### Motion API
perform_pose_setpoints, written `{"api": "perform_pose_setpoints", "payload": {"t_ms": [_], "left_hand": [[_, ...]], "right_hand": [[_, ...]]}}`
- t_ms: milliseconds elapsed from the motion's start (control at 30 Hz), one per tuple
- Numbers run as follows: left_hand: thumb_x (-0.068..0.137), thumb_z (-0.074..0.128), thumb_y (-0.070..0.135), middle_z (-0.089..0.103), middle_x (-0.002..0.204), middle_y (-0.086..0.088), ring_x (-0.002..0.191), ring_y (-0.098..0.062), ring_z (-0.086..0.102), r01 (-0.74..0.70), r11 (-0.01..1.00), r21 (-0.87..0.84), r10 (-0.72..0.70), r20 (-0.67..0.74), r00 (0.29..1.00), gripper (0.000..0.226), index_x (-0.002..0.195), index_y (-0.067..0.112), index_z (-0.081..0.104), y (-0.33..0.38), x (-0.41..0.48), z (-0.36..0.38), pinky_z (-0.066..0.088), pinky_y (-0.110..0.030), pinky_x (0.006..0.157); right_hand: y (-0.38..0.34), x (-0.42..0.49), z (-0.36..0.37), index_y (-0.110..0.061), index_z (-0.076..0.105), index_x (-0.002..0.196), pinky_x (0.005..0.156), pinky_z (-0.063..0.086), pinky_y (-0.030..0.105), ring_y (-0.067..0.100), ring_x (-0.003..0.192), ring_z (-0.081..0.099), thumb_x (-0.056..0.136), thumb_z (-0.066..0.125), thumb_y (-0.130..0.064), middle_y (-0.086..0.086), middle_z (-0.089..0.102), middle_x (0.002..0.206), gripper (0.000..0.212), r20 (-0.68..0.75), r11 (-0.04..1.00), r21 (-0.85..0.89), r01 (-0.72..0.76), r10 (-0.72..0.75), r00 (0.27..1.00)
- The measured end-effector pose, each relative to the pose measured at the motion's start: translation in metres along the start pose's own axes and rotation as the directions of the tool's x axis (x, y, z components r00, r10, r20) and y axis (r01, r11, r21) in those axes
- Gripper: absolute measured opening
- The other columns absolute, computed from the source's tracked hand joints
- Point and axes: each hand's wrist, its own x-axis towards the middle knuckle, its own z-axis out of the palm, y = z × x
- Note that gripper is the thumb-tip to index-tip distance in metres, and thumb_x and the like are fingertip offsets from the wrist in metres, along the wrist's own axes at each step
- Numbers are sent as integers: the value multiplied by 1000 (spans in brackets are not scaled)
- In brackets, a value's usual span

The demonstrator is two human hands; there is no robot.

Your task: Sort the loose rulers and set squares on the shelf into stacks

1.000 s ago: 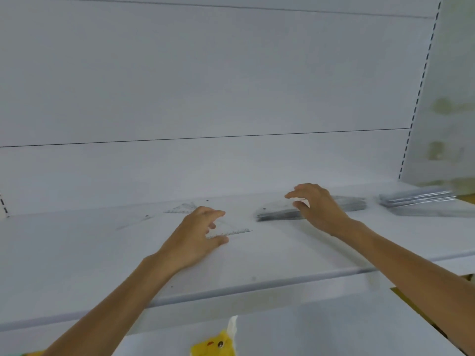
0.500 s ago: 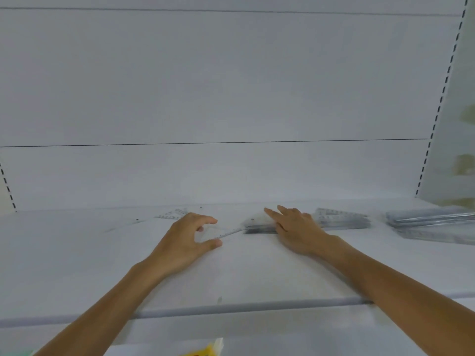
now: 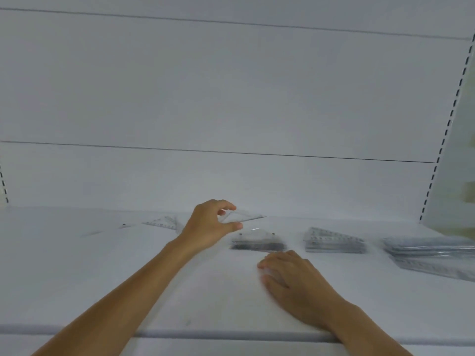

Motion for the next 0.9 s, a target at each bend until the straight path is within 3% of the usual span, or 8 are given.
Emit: {"api": "perform_pose_setpoints", "payload": {"t_ms": [100, 267, 300, 400, 500, 800, 900], "left_hand": [[72, 76, 31, 54, 100, 13, 85, 5, 51, -25, 998, -53, 22, -65, 998, 24, 93, 32, 62, 8, 12, 9, 35, -5, 70], [79, 70, 23, 54, 100, 15, 97, -1, 51, -91, 996, 1, 91, 28, 995, 16, 87, 37, 67, 18, 23, 26, 34, 2, 77], [81, 68, 23, 55, 103, 14, 100, -2, 51, -92, 996, 1, 91, 42, 995, 15, 90, 35, 70, 17, 23, 31, 35, -1, 83], [86, 61, 32, 54, 122, 7, 115, -9, 49, -85, 985, 148, 56, 187, 981, 24, 108, 36, 67, 9, 17, 47, 38, -29, 100], [84, 58, 42, 53, 127, 8, 118, -12, 47, -149, 944, 294, 53, 311, 949, 37, 121, 39, 57, 2, 13, 53, 34, -27, 95], [84, 58, 39, 48, 133, 7, 122, -12, 42, -200, 948, 249, 141, 236, 961, 45, 127, 31, 51, -4, 20, 54, 33, -31, 105], [84, 58, 33, 51, 128, 10, 119, -8, 44, -168, 975, 147, 146, 148, 978, 36, 119, 32, 56, -5, 16, 50, 34, -25, 101]], "right_hand": [[-1, 1, 2, -32, 52, 121, 101, 31, 26, 8, 122, 39, 95, 35, -36, -17, 50, 129, 31, -22, 1000, 8, 10, -9, 1000], [-2, 2, 1, -29, 55, 118, 97, 33, 28, 12, 117, 42, 94, 36, -35, -14, 53, 125, 31, -51, 1000, 12, 19, -19, 999], [-2, 2, 2, -29, 54, 119, 98, 33, 28, 11, 118, 41, 94, 36, -35, -15, 52, 126, 32, -56, 1000, 11, 21, -20, 998], [1, 3, 3, -30, 51, 124, 99, 31, 28, 10, 122, 38, 94, 37, -37, -16, 50, 130, 34, -50, 1000, 18, 15, -14, 999], [4, 3, 4, -31, 51, 124, 97, 30, 28, 9, 120, 38, 94, 38, -38, -17, 50, 129, 33, -54, 1000, 17, 22, -21, 998], [7, 5, 5, -35, 50, 122, 96, 28, 26, 7, 120, 36, 93, 38, -40, -20, 47, 128, 32, -45, 1000, 16, 15, -14, 999], [7, 5, 4, -35, 50, 122, 95, 28, 25, 6, 119, 37, 93, 38, -40, -21, 48, 127, 32, -40, 1000, 10, 11, -11, 999]]}}
